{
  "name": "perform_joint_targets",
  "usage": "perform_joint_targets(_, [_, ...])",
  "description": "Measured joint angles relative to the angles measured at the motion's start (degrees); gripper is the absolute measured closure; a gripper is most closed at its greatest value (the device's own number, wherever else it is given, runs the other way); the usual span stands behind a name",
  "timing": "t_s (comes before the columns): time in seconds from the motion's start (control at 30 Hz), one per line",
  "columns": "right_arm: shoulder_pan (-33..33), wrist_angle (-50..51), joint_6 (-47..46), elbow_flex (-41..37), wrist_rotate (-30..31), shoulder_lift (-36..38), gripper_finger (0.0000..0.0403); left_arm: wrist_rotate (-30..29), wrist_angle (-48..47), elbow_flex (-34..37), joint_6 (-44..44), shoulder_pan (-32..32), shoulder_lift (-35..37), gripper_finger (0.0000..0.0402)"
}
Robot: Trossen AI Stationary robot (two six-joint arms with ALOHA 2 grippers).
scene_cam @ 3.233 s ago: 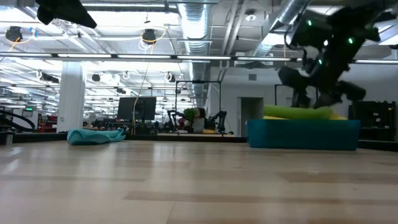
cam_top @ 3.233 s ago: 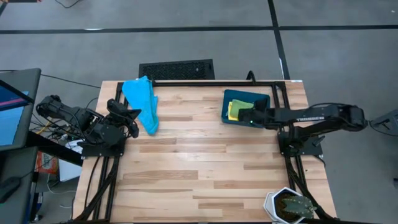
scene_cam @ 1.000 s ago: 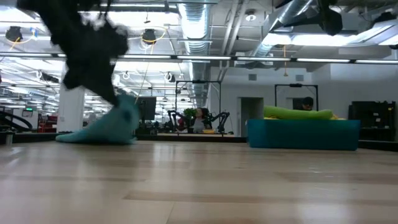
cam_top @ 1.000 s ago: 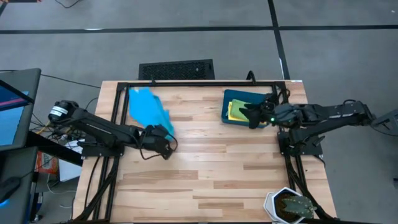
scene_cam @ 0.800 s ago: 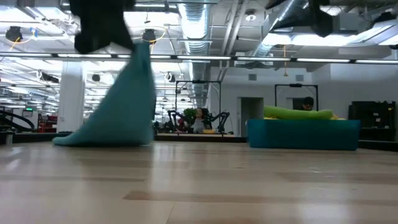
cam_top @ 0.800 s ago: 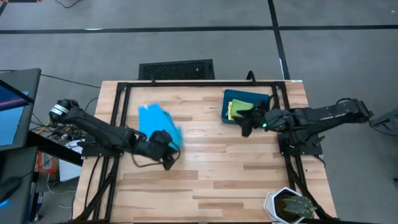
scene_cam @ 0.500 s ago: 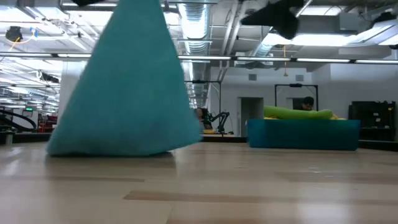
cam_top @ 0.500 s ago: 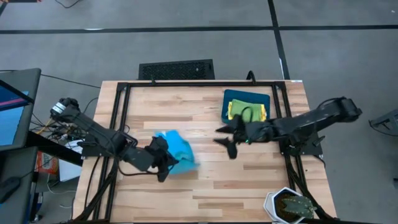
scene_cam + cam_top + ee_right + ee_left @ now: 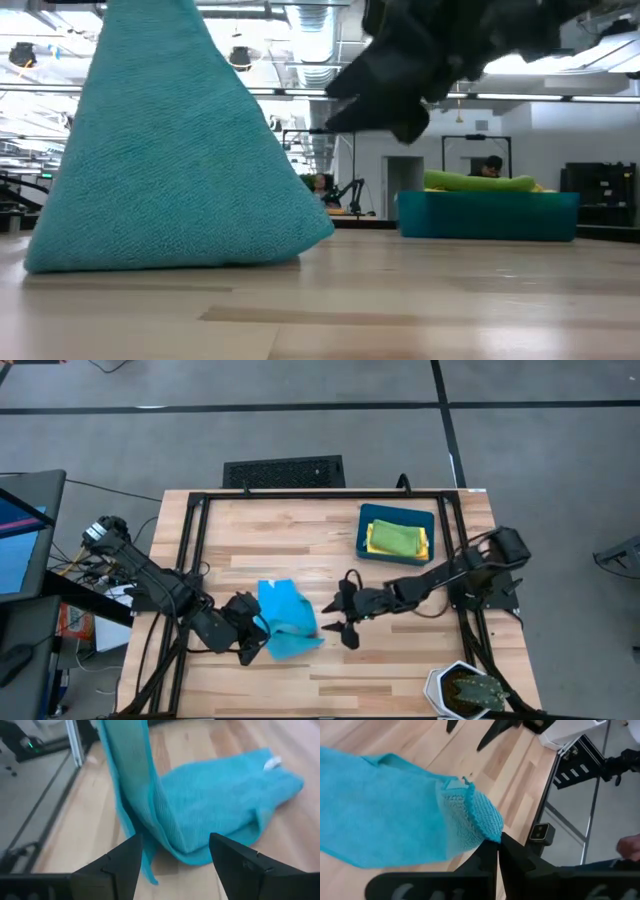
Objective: Fold microfiber towels
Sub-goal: Fold the blue microfiber cloth
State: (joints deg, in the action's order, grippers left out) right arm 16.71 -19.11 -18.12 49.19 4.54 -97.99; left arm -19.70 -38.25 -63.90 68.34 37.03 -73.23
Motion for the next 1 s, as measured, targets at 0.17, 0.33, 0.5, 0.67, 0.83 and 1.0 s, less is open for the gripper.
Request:
perform_joint_targets(0.17, [0.6, -4.2, -0.1, 0.1, 0.0, -6.1, 0.0148, 0.0, -0.1, 0.0, 2.5, 1.2, 0.0, 0.0401])
perform_joint_targets(0.33, [0.5, -4.4, 2.3, 1.7, 0.0, -10.8, 0.0148, 0.0, -0.1, 0.0, 2.9, 2.1, 0.0, 0.0401])
perform_joint_targets(0.5, [-0.2, -4.6, 7.7, 6.1, 0.3, -15.7, 0.0148, 0.1, -0.1, 0.0, 2.9, 2.5, 0.0, 0.0401])
perform_joint_targets(0.67, [-1.7, 0.0, 8.3, 11.2, 0.3, -18.2, 0.0148, 3.1, -0.1, 0.0, 3.5, 2.4, 0.0, 0.0402])
perform_joint_targets(0.83, [-3.0, 6.2, 8.8, 12.7, 0.9, -14.9, 0.0148, 4.9, -0.1, 0.0, 3.9, 2.8, 0.0, 0.0402])
perform_joint_targets(1.0, [-6.0, 9.7, 9.2, 12.6, 5.3, -12.1, 0.0148, 3.1, -1.5, 0.0, 3.9, 3.6, 0.0, 0.0402])
